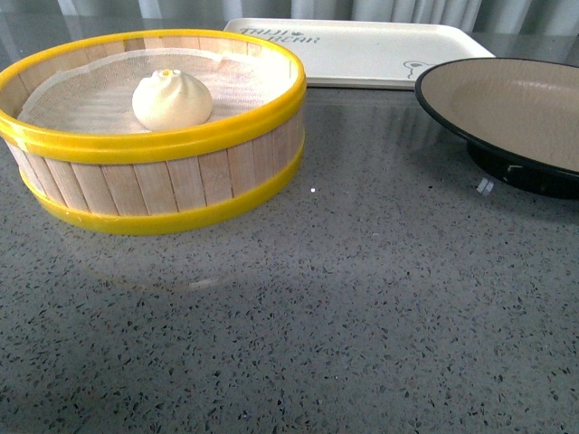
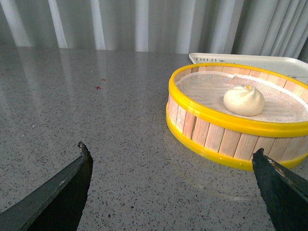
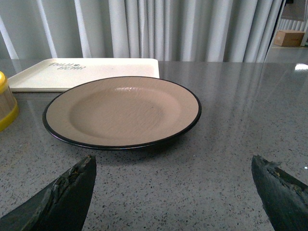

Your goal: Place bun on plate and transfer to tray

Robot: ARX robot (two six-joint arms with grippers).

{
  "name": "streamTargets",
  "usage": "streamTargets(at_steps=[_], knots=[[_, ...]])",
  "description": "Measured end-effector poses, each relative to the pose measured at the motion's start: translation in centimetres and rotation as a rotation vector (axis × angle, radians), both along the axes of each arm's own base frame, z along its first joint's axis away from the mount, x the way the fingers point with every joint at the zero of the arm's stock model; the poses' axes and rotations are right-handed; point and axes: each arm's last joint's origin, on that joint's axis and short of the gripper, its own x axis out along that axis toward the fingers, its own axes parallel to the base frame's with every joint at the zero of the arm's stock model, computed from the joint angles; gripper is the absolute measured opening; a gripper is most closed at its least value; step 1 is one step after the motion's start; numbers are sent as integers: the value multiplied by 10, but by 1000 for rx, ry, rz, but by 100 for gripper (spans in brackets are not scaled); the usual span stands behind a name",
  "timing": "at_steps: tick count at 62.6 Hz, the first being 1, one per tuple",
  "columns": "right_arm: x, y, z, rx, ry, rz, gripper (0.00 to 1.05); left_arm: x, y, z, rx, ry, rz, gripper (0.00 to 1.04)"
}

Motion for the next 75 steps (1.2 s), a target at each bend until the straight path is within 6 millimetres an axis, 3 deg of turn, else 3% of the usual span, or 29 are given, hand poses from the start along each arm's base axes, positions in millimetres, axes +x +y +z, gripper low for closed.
streamTargets(at_steps=[44,55,66,75], knots=[[0,0,0,0,0,0,96,0,0,0,0,1,0,98],[0,0,0,0,0,0,96,5,6,-4,-170,384,59,98],[0,0,0,0,0,1,96,11,8,15,-246,283,91,98],[0,0,0,0,0,1,96,18,1,17,-252,281,71,98]])
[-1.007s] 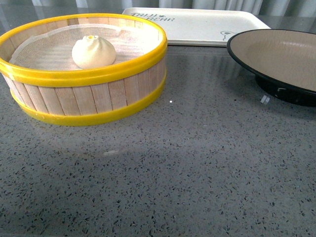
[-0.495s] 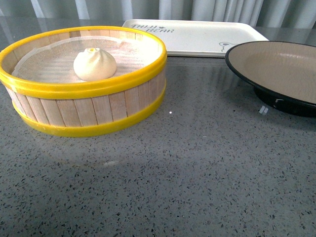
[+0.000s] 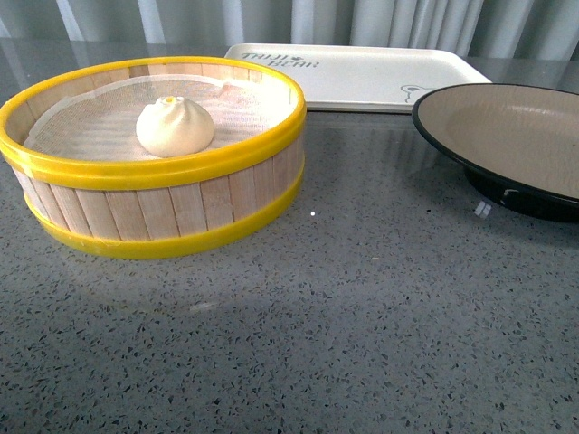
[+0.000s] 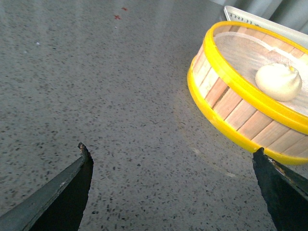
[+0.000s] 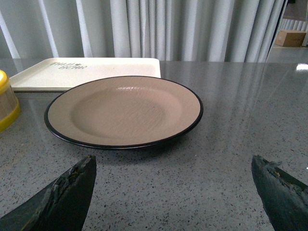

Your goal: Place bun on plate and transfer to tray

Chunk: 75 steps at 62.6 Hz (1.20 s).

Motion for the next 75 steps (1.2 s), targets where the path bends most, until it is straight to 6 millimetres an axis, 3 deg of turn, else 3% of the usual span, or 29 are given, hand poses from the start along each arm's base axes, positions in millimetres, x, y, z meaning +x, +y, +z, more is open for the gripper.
streamTargets(at_steps=[13,24,33,37,51,62,75], knots=[[0,0,0,0,0,0,96,21,-12,15,2,-43,-33,98],[0,0,0,0,0,0,96,56,-30,50,10,-106,-104,98],[0,0,0,0,0,0,96,108,-63,91,67,-78,-229,98],[0,0,0,0,0,0,96,129,-77,99,100,-29,-262,98],[0,0,0,0,0,0,96,174,-108,95,173,127,-335,98],[0,0,0,0,0,0,96,192,-123,86,231,202,-339,98],[0,0,0,0,0,0,96,202,-125,75,268,285,-301,98]])
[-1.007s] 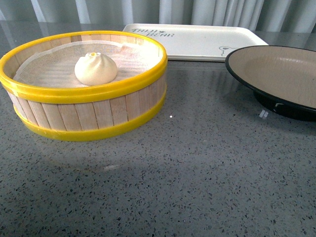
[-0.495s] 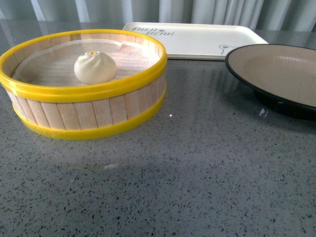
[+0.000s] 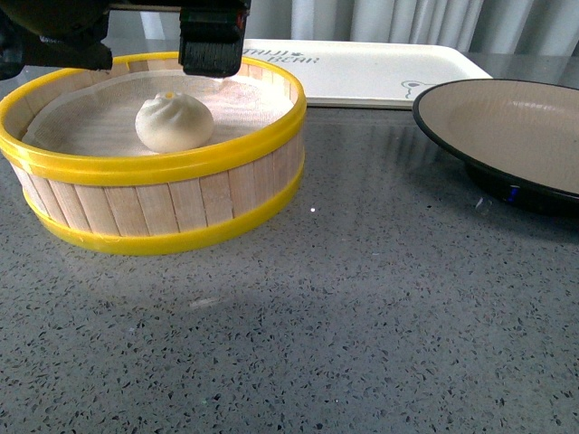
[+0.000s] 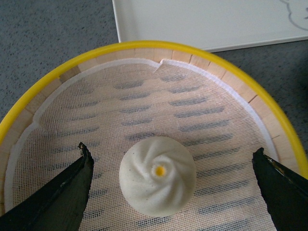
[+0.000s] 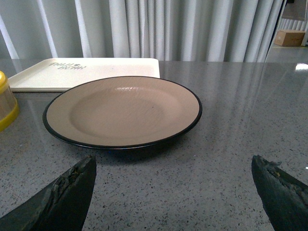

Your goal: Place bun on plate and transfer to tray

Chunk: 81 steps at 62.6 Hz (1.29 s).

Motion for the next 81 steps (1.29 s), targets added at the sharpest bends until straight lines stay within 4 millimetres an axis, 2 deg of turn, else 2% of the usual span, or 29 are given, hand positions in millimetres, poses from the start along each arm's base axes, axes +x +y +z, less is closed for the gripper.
streamTargets(at_steps=[18,55,81], knots=[[0,0,0,0,0,0,96,8,-1,-12,23,56,25,98],[0,0,0,0,0,0,96,10,-12,-19,34,88,13,98],[0,0,0,0,0,0,96,10,-13,-19,30,89,14,34]])
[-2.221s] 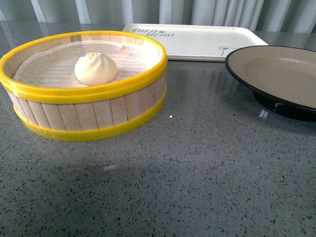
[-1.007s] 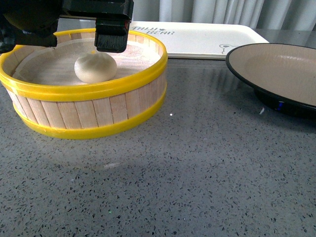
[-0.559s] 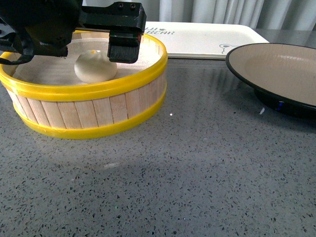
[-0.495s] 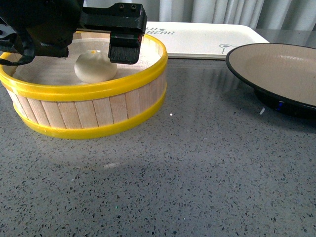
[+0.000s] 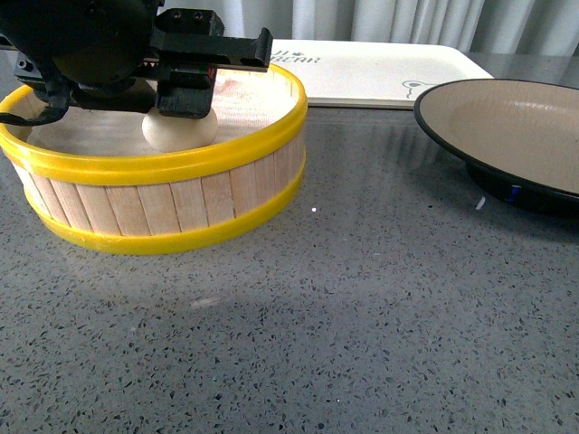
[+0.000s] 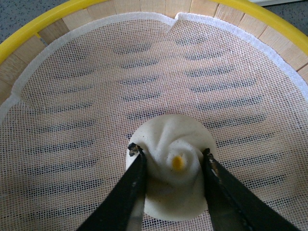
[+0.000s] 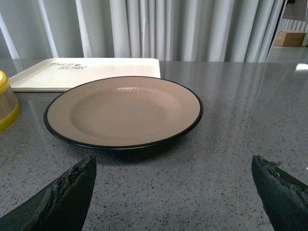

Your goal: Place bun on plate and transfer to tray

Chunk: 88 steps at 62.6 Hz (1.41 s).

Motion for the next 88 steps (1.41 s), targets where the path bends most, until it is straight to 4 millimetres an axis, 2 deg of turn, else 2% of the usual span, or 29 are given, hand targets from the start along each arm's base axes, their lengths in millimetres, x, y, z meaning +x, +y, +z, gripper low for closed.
streamTargets(at_steps=[14,27,41,49,56,65,71,88], knots=[[0,0,0,0,0,0,96,0,0,0,-2,2,2,4],[0,0,0,0,0,0,96,3,2,6,-17,-7,-1,4],[0,0,0,0,0,0,96,4,-13,50,-141,-100,-74,4],[0,0,0,0,0,0,96,-2,-35,70,-193,-163,-158,4],[0,0,0,0,0,0,96,-6,-72,81,-243,-202,-269,4],[0,0,0,0,0,0,96,-3,-115,70,-248,-192,-359,4],[0,0,0,0,0,0,96,-2,-138,60,-239,-171,-405,4],[0,0,0,0,0,0,96,-5,-179,46,-238,-148,-493,4]])
